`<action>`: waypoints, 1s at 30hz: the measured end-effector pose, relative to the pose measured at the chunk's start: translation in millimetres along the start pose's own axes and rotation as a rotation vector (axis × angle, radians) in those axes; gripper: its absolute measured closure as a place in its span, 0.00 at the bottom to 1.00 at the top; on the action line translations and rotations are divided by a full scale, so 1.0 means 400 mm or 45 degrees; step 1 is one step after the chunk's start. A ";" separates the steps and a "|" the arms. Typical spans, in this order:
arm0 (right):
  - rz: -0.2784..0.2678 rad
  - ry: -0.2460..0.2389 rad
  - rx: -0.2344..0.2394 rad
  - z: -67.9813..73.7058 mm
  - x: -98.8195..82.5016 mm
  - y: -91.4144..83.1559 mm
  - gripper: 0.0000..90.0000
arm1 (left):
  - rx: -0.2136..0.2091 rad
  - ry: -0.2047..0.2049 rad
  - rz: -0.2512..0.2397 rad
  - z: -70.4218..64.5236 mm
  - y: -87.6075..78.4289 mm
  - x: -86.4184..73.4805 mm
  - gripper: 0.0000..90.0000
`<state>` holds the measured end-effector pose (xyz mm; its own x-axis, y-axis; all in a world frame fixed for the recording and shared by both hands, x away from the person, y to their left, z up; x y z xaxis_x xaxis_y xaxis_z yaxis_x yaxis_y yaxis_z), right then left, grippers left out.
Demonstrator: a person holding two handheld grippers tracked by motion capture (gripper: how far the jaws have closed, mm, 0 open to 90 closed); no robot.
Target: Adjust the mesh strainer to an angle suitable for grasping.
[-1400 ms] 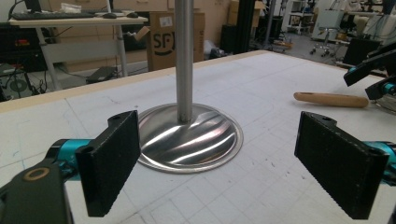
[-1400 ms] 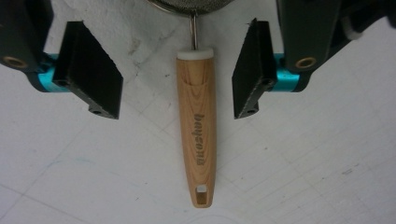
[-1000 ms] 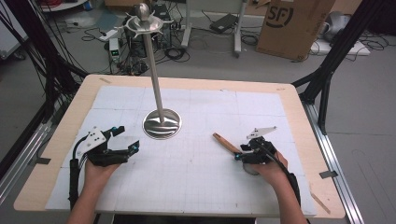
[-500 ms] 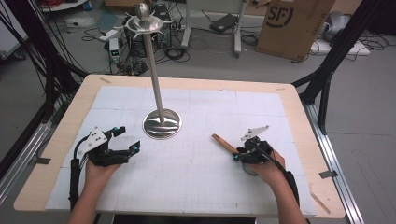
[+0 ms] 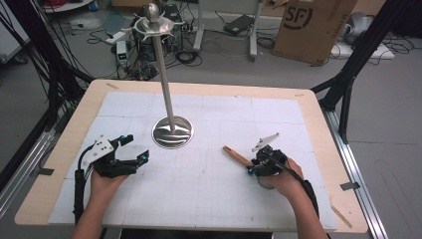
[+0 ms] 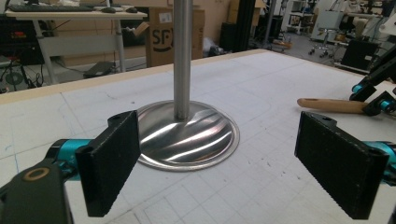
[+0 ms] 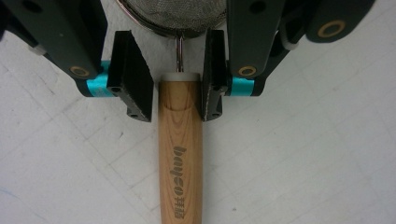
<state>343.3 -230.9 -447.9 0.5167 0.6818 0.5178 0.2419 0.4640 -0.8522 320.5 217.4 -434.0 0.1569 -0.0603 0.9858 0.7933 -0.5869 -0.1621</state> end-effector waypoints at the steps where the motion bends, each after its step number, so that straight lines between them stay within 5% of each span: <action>1: 0.000 0.000 0.000 0.000 0.000 0.000 0.71 | -0.002 -0.001 0.003 0.000 0.000 0.000 0.16; 13: 0.042 -0.127 0.030 0.028 0.015 0.005 0.70 | 0.000 -0.003 0.005 -0.001 0.001 -0.001 0.16; 21: 0.058 -0.115 0.051 0.027 0.014 0.006 0.67 | 0.000 -0.003 0.007 0.000 0.002 -0.002 0.16; 30: 0.152 -0.096 0.066 0.025 0.033 0.012 0.67 | -0.008 -0.012 0.015 -0.001 0.005 -0.004 0.16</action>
<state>343.0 -214.0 -444.2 0.4757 0.7734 0.4189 0.1388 0.4043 -0.9040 321.6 215.9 -436.0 0.1720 -0.0596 0.9833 0.7874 -0.5915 -0.1736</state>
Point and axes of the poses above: each handheld gripper's, and its own axes: y roughly forward along the jaws, x roughly out of its top, z roughly to its left, the point moved 3 cm from there along y, roughly forward along the jaws, and after that the axes turned 6 degrees about x, right-handed, at the moved point
